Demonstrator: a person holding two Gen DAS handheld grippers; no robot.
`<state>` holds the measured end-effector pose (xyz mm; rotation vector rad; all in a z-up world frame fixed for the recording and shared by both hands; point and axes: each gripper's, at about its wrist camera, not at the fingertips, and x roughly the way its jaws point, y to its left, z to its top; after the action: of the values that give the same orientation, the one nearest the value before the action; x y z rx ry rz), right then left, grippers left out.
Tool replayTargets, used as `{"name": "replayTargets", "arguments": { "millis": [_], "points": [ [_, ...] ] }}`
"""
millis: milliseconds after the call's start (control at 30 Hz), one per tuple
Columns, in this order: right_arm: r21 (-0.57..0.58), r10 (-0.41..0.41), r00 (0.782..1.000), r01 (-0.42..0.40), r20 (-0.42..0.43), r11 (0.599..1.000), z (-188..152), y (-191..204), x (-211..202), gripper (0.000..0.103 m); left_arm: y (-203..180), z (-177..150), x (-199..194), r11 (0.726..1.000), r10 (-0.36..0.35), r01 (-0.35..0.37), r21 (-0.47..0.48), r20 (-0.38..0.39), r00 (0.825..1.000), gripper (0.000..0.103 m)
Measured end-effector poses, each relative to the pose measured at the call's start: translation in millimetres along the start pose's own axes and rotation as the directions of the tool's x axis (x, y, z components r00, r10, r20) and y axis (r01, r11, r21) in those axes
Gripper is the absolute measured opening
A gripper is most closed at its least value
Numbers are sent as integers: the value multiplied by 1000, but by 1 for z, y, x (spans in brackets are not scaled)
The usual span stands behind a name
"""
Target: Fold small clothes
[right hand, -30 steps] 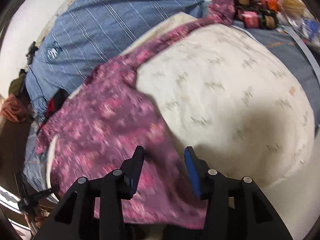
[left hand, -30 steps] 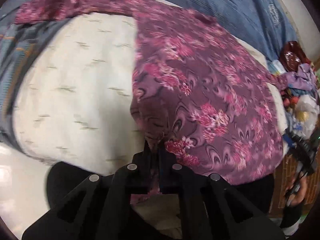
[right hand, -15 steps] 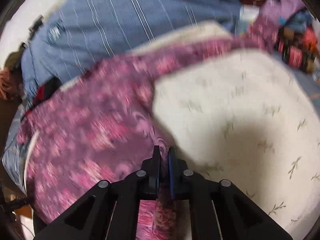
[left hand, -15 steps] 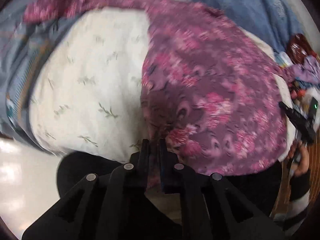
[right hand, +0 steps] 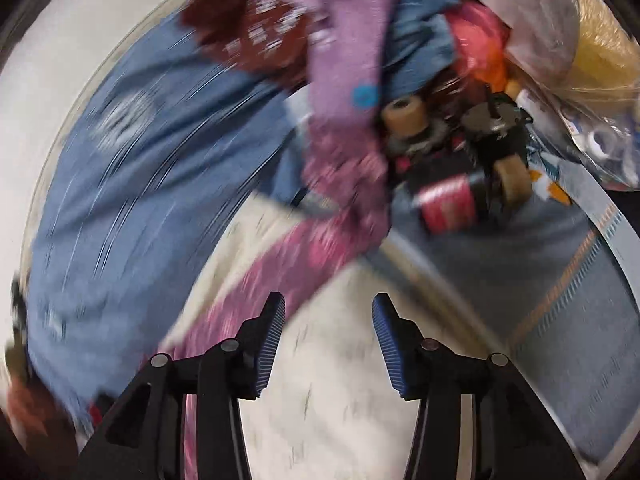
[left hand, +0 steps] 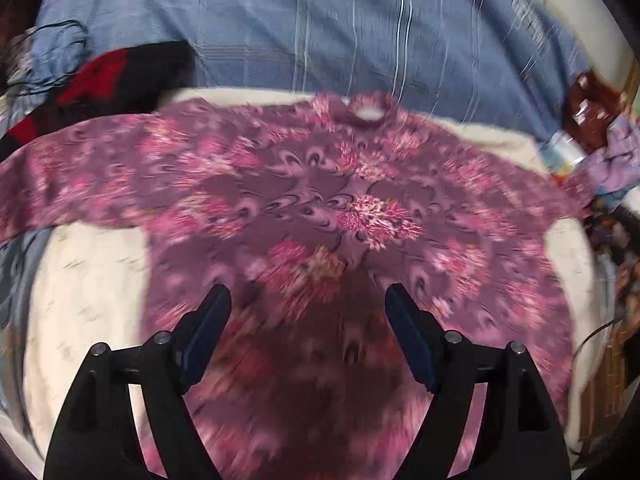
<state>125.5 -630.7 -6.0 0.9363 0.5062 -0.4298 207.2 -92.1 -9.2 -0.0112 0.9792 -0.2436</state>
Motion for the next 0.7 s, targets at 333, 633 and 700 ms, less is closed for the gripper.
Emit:
{"name": "replayTargets", "arguments": {
  "millis": [333,633,700],
  "points": [
    [133,-31,999,34,-18,990,20,5,88,44,-12,-3,28,994,-51,50,99,5,999,83],
    [-16,-42,998,43,53,999,31,36,60,11,22,26,47,969,-190,199,-146,73,979,83],
    [51,-19,1000,18,21,999,28,25,65,14,14,24,45,982,-158,166,-89,88,983,83]
  ]
}}
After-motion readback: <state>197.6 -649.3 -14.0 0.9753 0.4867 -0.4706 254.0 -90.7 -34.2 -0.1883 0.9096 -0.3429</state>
